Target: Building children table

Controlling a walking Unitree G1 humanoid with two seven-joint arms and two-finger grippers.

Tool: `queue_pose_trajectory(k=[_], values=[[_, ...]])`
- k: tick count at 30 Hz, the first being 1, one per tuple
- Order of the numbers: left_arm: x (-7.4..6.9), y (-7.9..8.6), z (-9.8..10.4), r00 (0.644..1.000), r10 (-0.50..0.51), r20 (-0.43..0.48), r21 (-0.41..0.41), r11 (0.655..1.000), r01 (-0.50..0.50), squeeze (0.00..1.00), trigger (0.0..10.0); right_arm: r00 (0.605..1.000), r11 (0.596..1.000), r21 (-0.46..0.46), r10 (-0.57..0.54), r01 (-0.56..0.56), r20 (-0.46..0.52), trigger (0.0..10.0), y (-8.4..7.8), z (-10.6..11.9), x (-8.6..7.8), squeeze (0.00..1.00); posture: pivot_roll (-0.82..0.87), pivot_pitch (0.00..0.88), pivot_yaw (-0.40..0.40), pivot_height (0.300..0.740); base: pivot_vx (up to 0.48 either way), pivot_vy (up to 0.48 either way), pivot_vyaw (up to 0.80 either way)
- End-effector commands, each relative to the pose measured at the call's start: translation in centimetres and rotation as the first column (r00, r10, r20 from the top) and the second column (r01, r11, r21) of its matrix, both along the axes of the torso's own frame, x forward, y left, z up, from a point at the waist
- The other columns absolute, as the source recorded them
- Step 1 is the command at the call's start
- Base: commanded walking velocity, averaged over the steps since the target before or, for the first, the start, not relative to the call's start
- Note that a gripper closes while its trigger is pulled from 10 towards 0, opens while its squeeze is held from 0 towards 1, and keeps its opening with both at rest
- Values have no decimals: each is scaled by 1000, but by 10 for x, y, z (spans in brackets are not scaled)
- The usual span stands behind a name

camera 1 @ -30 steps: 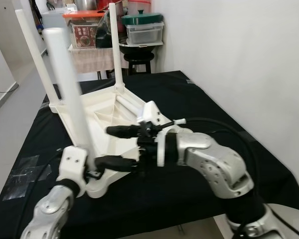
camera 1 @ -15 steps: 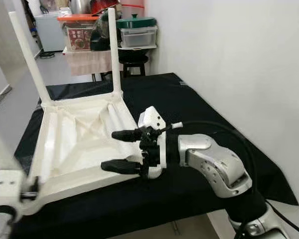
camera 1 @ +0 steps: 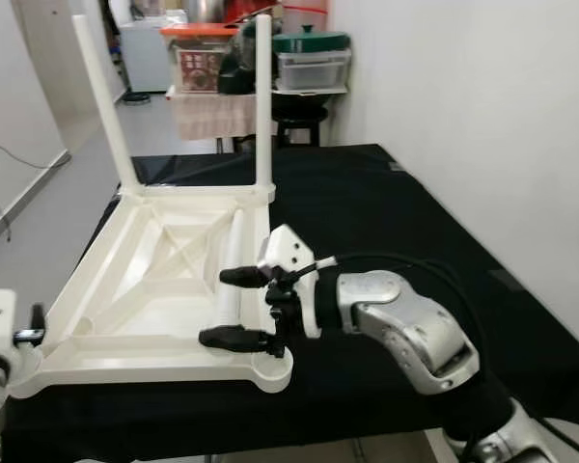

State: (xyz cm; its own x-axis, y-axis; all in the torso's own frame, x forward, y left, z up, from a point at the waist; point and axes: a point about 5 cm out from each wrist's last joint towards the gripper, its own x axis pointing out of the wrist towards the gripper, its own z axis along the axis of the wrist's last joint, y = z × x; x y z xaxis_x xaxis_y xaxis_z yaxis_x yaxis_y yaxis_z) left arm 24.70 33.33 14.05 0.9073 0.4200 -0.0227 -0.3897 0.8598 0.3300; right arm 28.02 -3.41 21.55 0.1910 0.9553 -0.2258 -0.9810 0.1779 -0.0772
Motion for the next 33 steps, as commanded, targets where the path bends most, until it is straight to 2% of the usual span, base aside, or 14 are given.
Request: queue_pose_trajectory(k=[1,4,9,12,15,17,21,23,26,33], values=[[8,-12,1,997,-71,15,-11,997,71,0,10000,1000,1000,-12,-5,5,1,10000,0,-4,0,0,-23,0,11,740,0,0,0],[7,-23,-6,993,-120,5,-34,992,120,0,10000,1000,1000,-18,-20,21,4,10000,-1,-5,1,0,-17,0,8,740,0,0,0],[4,-32,-18,988,-154,-10,-73,985,153,0,10000,999,998,-37,-45,45,10,10000,0,-10,3,0,-12,0,8,740,0,0,0],[5,-40,-20,980,-201,-6,-97,975,200,0,10000,999,999,-41,-30,31,11,10000,6,-12,-1,0,-11,0,10,740,0,0,0],[5,-54,-23,959,-285,5,-135,950,283,0,10000,1000,999,-43,-8,9,13,10000,21,-18,-9,0,-9,0,14,740,0,0,0],[4,-58,-25,953,-302,3,-144,943,299,0,10000,1000,999,-44,-4,5,11,10000,25,-20,-11,0,-9,0,14,740,0,0,0],[-6,-68,-32,945,-327,-4,-188,928,321,0,10000,999,999,-39,-38,37,-1,10000,31,-24,-11,0,-5,3,19,740,0,0,0],[-15,-80,-34,929,-370,11,-239,901,361,0,10000,998,997,-40,-70,70,1,10000,29,-25,-6,0,1,5,18,740,0,0,0],[-19,-85,-33,912,-410,14,-253,881,400,0,10000,997,996,-46,-73,73,2,10000,28,-25,-5,0,2,6,18,740,0,0,0],[-31,-87,-25,884,-466,21,-275,848,454,0,10000,1000,996,-92,-6,5,-6,10000,26,-32,-12,0,9,4,18,740,0,0,0]])
